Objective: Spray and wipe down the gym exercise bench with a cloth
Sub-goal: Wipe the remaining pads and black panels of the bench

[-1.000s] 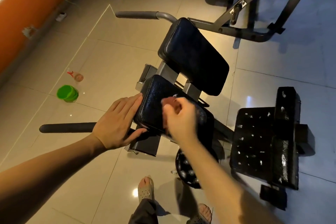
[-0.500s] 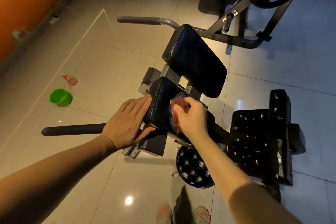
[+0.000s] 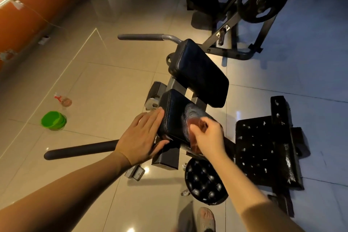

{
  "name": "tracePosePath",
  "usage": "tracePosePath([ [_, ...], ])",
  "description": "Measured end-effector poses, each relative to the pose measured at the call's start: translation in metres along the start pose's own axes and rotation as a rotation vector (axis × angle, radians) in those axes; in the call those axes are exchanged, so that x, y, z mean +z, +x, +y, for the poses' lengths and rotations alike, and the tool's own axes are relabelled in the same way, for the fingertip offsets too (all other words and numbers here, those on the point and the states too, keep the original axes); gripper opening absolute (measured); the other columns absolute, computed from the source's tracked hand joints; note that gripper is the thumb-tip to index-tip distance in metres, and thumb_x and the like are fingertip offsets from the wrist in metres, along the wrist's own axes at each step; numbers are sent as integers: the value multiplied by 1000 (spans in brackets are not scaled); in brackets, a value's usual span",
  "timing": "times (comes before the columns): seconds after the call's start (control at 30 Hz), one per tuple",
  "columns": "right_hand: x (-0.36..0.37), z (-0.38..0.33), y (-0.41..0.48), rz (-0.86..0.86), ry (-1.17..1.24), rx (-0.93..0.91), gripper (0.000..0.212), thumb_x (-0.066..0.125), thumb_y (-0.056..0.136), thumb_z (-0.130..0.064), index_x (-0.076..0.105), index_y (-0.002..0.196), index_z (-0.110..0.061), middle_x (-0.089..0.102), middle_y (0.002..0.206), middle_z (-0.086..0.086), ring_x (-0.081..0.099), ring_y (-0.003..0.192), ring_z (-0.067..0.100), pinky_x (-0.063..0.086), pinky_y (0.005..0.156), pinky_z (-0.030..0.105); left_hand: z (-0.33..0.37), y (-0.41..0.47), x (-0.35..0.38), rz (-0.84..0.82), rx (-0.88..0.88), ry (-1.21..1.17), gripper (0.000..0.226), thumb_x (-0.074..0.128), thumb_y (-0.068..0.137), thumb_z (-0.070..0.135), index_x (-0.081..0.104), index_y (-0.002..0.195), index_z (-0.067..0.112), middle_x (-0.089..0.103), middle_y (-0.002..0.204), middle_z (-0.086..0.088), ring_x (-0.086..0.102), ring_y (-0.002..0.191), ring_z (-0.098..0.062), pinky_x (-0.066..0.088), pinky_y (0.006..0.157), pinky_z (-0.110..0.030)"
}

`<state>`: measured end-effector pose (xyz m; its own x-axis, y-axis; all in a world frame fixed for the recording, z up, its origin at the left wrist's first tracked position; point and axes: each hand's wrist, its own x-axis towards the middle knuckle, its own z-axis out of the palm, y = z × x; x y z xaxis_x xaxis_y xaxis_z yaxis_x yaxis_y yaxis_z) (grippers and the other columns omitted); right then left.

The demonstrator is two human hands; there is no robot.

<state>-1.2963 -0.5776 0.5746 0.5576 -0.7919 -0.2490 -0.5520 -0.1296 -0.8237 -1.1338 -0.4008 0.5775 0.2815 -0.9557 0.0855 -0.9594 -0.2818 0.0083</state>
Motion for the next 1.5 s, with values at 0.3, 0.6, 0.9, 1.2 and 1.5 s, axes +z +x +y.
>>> tracePosePath([
  [0.3,-12,-18,44,87,112,144,7,71,93,-14,72,100,-12,68,79,-4,69,68,13,60,61,30,0,2,0,3,0,34,87,32,102,68,23,160,5,38,160,-19,41,144,-31,30,122,-46],
  [0.6,-22,19,19,36,-94,161,6,73,92,-19,72,98,-18,71,91,0,71,91,23,62,79,42,1,2,0,9,-3,26,87,36,101,67,23,161,5,37,161,-18,40,144,-30,29,122,-44],
  [0.9,-8,14,11,37,73,128,13,75,90,-16,71,100,-10,69,92,-3,66,85,15,56,78,31,0,2,1,14,-4,31,88,36,101,68,22,161,5,36,161,-18,40,144,-31,30,121,-45],
  [1.2,-31,25,22,38,-42,214,6,75,91,-18,70,89,-18,69,84,-2,70,85,23,57,72,33,0,1,1,6,-1,25,88,37,101,67,21,161,5,36,161,-19,41,143,-32,34,120,-47],
  [1.5,-23,40,-15,-12,-113,162,10,73,92,-18,68,89,-27,69,85,-6,68,86,16,60,84,39,-1,2,0,3,9,26,88,38,102,66,21,161,4,35,162,-19,39,144,-31,33,121,-47],
])
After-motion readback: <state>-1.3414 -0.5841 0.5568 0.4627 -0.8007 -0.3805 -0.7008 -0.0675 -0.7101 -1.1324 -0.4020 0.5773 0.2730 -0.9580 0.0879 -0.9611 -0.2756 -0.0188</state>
